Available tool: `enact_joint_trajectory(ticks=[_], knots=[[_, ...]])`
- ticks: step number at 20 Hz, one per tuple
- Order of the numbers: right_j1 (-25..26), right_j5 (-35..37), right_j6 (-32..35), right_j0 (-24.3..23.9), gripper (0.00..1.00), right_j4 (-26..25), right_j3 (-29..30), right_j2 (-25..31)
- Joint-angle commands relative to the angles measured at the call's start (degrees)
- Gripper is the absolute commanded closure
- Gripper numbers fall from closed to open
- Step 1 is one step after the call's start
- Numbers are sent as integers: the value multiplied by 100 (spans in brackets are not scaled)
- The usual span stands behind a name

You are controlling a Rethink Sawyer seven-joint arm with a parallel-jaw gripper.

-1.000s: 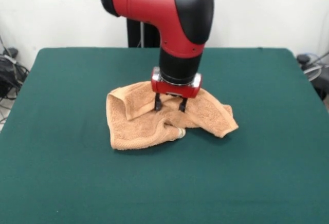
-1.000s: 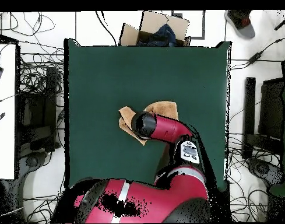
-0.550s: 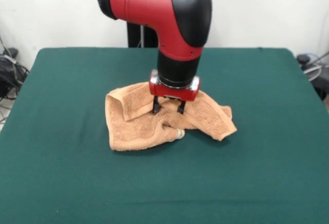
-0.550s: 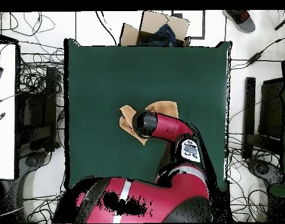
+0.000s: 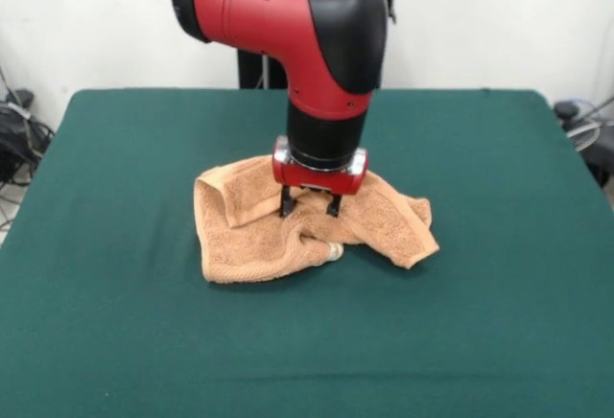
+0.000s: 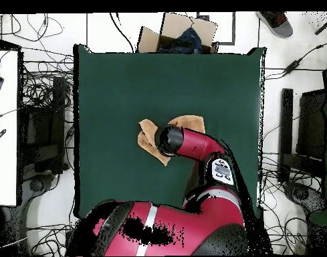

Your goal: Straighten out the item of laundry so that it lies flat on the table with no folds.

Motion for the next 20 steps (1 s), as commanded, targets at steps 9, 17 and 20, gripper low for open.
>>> enact_joint_trajectory(ticks=[9,17,20], knots=[[188,-324,2249,-85,0,1198,1575,266],[-419,-430,2796,186,0,2091,2842,173],[-421,-730,2856,80,0,2271,3123,375]])
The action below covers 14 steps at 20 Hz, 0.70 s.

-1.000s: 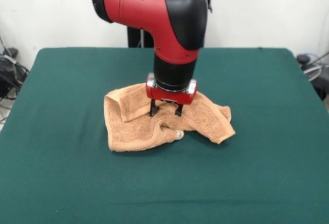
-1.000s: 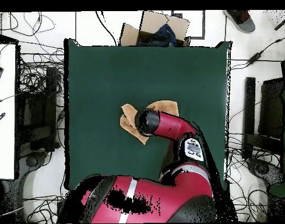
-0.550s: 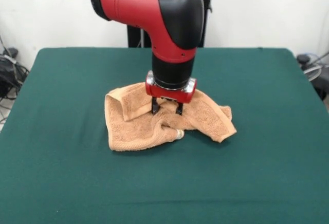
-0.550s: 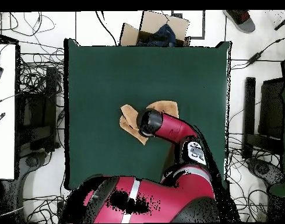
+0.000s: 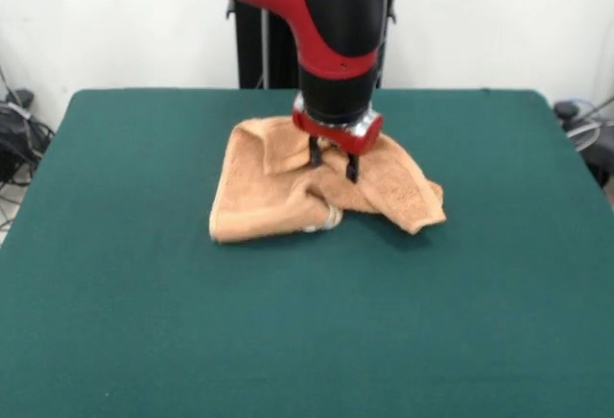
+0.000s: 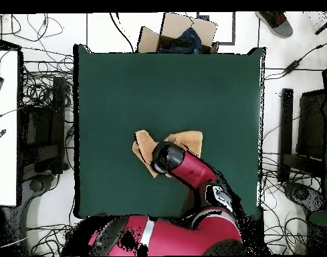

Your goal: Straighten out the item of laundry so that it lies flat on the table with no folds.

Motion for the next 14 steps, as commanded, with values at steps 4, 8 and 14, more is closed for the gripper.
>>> enact_joint_trajectory(ticks=[4,8,14], knots=[[-38,-407,1928,-162,0,608,1697,667],[-197,-250,1885,-139,0,591,1782,628],[25,-1073,1148,251,0,-73,553,201]])
